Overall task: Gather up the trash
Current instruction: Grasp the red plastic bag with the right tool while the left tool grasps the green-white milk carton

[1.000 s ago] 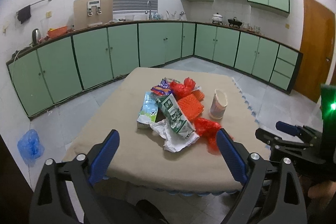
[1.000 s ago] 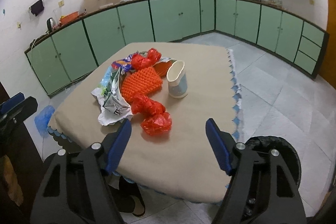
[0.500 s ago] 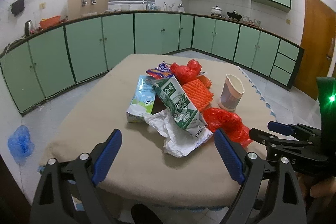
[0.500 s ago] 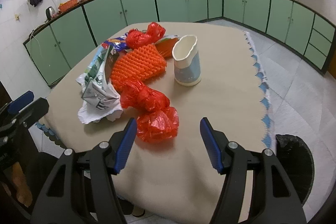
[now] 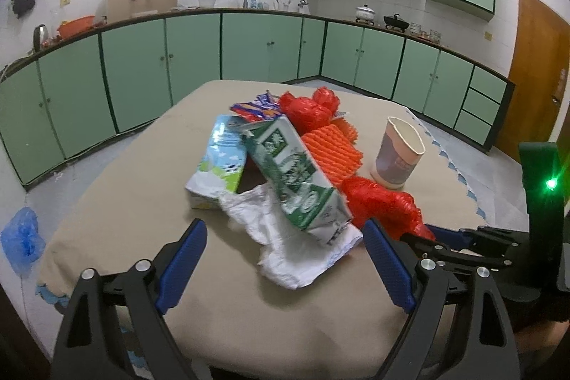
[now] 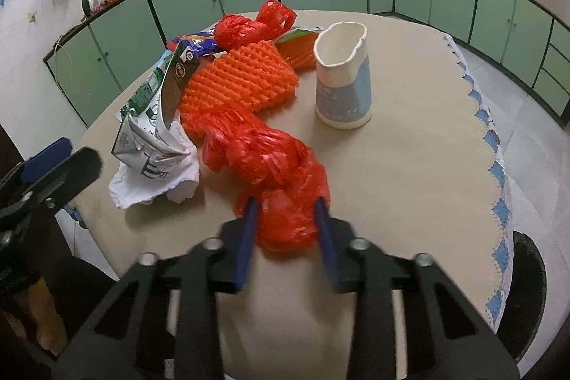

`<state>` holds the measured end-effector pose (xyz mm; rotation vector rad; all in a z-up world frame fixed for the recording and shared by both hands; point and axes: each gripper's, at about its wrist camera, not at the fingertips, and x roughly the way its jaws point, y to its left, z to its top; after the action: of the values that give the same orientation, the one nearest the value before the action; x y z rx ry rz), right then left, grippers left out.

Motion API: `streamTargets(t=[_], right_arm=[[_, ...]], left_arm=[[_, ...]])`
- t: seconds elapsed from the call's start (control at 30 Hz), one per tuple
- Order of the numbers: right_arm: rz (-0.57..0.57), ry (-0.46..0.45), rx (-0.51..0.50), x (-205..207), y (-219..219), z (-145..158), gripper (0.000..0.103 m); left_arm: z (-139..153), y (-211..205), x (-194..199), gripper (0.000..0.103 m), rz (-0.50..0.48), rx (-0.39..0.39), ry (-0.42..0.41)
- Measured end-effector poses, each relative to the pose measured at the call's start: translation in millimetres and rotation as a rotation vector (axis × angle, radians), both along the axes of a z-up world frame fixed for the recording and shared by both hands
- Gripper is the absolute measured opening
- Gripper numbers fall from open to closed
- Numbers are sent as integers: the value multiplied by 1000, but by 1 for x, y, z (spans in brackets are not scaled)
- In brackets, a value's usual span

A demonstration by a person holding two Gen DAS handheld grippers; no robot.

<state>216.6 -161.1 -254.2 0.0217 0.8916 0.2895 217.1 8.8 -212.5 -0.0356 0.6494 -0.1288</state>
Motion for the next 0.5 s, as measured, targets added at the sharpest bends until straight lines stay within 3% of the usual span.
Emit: streamTargets(t=[0.07,0.27,0.5], right_arm=[[-3,-4,12,0,-5,1,12],[-35,-19,24,2,-29,2,9],[-45,-18,48,2,-45,1,9]], left_arm=[[-2,-6,4,87,-4,1,1],[-7,-19,18,86,13,-8,11],[-17,-33,28,67,32,25,21]])
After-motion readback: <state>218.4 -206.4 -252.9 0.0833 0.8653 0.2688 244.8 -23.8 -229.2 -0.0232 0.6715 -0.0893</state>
